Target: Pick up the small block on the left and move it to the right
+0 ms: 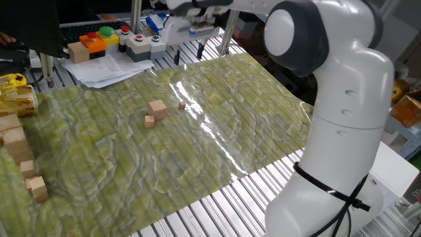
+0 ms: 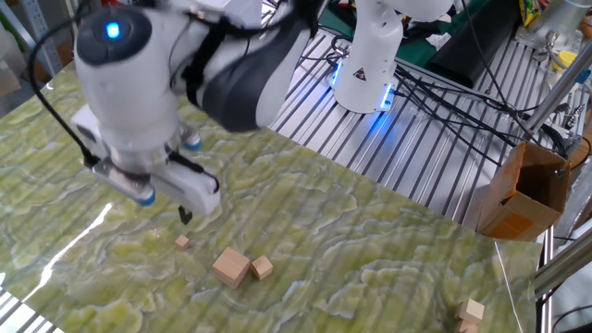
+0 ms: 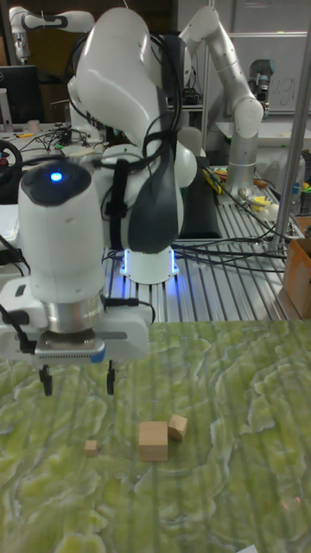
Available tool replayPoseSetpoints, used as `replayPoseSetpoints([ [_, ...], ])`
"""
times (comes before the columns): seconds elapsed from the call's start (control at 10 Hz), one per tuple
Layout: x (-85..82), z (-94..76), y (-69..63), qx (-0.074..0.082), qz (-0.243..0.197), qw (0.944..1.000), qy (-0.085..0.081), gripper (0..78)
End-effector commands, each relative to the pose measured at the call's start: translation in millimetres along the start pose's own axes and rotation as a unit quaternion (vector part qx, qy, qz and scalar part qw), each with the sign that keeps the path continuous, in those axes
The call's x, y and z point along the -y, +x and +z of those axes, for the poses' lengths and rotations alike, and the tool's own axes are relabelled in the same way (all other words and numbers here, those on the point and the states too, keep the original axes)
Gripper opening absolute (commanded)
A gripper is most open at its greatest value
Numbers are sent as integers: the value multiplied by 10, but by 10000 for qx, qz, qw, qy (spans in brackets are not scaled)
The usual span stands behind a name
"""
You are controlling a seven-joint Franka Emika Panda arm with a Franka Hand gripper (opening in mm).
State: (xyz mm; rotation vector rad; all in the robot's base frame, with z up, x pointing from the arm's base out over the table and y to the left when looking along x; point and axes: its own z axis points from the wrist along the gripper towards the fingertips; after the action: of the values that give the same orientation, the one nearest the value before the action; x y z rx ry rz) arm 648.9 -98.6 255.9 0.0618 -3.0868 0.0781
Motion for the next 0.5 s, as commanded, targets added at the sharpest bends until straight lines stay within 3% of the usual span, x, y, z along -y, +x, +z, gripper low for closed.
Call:
replayPoseSetpoints([
  [0.1,-68,1176,-262,139,-154,9998,-17,774],
  [0.5,-6,1495,-191,197,-232,9995,-22,774],
])
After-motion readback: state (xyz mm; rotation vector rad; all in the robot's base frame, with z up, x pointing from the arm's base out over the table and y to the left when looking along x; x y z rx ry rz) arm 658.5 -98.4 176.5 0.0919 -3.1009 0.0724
